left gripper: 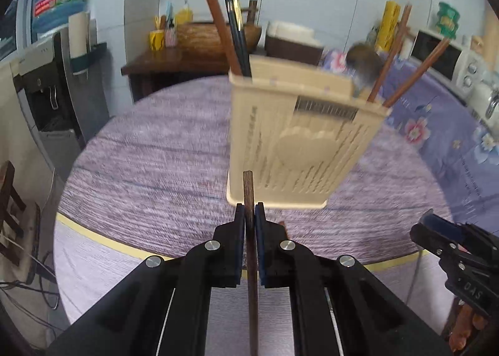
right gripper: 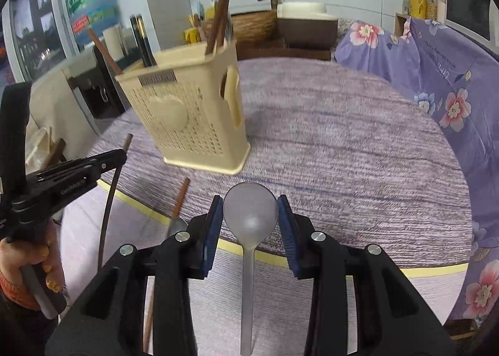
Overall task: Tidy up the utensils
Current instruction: 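Lower chopstick and clear spoon into the beige holder and open both tools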
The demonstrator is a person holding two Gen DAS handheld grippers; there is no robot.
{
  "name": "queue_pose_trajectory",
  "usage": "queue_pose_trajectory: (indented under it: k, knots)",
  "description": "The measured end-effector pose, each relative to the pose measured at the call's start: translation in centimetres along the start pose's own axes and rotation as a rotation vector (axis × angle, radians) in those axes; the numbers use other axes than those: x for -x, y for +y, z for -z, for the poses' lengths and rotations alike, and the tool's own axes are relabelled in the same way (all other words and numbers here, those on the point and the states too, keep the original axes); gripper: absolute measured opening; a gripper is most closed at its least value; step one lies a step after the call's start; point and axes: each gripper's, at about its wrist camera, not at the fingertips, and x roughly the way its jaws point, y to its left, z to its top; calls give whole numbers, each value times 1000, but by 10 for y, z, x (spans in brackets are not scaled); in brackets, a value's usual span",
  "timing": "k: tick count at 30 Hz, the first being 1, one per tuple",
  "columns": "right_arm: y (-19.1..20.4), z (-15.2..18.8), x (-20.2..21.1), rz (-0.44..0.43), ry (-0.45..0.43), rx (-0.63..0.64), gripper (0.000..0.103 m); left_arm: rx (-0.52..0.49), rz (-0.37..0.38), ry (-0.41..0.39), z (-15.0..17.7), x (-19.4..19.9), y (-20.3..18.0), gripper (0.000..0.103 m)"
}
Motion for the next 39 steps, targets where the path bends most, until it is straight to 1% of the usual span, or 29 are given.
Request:
queue_pose_trajectory:
  k: [3,6,11,19,22,26,30,33,35,37,39]
  knots:
    - [3,-7,21,0,-40,7,36,-6,12,-71,-11,29,1,8]
    - [4,-11,34,-1,-65,22,36,3,33,-116,-22,49,5,8]
    - [5,-18,49,-3,-105,24,36,15,32,-189,-29,76,12,8]
    - [9,-18,52,-30,-105,39,36,22,46,-213,-33,85,16,8]
    - [11,-21,54,-57,-108,47,36,21,66,-211,-36,87,15,8]
    - [18,-33,62,-97,-135,73,36,3,80,-238,-45,97,11,7]
    - [37,-62,77,-152,-193,102,36,3,113,-291,-71,117,5,8]
    - [54,-96,96,-166,-292,145,36,11,137,-363,-104,138,0,8]
    - [62,-118,103,-169,-339,160,36,11,130,-435,-128,150,-7,8]
    - [70,-142,107,-194,-370,156,36,21,118,-495,-148,154,-11,8]
    - [79,-157,106,-167,-417,175,36,41,92,-531,-164,150,-13,8]
